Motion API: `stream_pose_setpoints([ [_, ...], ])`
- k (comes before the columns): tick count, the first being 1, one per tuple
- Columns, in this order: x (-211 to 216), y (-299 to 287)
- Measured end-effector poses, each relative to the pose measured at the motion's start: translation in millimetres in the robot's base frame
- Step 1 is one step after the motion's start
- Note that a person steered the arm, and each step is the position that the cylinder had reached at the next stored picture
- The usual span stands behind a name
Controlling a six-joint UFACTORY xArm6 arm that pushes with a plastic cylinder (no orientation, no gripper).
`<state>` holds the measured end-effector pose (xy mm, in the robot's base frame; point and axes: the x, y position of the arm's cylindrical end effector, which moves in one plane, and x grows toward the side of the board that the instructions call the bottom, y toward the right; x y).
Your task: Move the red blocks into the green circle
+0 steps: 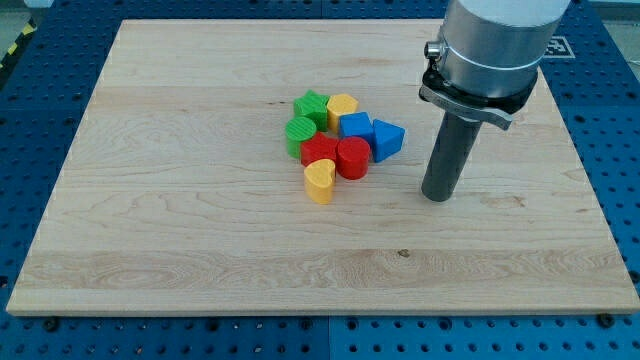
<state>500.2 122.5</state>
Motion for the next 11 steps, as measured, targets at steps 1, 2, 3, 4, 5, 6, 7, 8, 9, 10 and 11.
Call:
stream_pose_setpoints([
  [1, 1.9, 0.0],
  [2, 1.9, 0.0],
  [3, 1.9, 0.0],
  [4, -5.9, -18.2],
  [5, -26.5, -48.1],
  [6, -37.4, -89.3],
  [7, -47.4, -128.8],
  [8, -58.1, -137.0],
  [9, -66.3, -136.3],
  [10, -66.3, -116.4],
  [11, -67.5, -91.1],
])
